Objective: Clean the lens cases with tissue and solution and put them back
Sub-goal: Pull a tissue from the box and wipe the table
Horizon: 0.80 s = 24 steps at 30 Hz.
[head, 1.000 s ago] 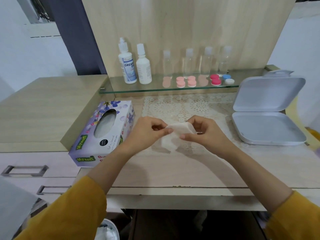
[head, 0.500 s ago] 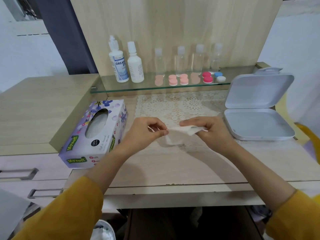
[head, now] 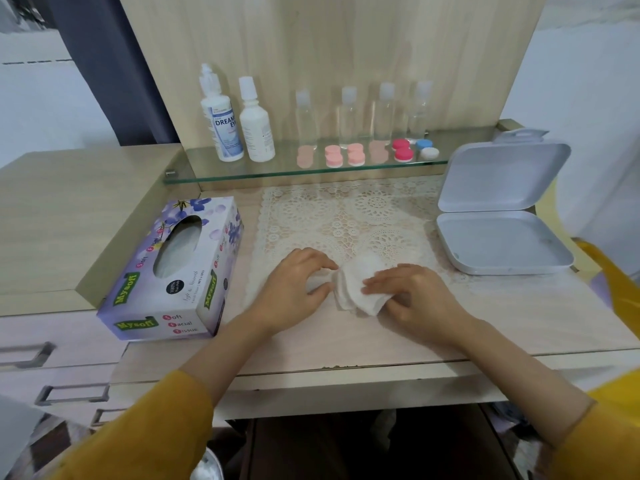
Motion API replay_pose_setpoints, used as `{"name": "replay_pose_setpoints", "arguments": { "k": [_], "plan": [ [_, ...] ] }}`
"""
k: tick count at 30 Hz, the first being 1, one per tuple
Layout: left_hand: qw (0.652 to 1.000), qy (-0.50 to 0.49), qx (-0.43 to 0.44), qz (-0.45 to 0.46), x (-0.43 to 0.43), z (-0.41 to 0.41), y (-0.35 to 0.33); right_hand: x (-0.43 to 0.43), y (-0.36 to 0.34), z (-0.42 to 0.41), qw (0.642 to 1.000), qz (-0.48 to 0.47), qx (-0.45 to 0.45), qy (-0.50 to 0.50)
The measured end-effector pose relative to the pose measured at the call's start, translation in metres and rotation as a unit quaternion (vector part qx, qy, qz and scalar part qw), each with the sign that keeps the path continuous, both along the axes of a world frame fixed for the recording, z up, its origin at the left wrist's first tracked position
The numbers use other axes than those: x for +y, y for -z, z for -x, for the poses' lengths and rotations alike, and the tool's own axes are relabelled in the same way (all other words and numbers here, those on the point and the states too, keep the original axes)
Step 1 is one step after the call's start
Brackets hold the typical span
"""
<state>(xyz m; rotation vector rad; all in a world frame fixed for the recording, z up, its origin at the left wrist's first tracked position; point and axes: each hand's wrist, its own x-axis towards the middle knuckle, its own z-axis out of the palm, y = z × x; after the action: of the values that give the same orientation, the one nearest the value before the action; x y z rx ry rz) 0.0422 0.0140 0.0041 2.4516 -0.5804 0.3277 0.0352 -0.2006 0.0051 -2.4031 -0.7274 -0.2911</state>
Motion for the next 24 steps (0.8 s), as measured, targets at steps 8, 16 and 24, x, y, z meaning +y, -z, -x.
{"name": "replay_pose_setpoints", "arguments": {
  "k": [8,16,24],
  "plan": [
    [0.973,-0.022,0.121,0.195,-0.014,-0.003,-0.029,0.009,-0.034,-0.019,0.952,-0.255,0.17,-0.013],
    [0.903,-0.054,0.198,0.377,-0.013,0.002,-0.039,0.016,-0.029,-0.017,0.854,-0.409,0.322,-0.025],
    [0.894,-0.017,0.174,0.412,-0.009,0.005,-0.041,0.015,-0.036,-0.018,0.84,-0.459,0.284,-0.06]
  ]
}}
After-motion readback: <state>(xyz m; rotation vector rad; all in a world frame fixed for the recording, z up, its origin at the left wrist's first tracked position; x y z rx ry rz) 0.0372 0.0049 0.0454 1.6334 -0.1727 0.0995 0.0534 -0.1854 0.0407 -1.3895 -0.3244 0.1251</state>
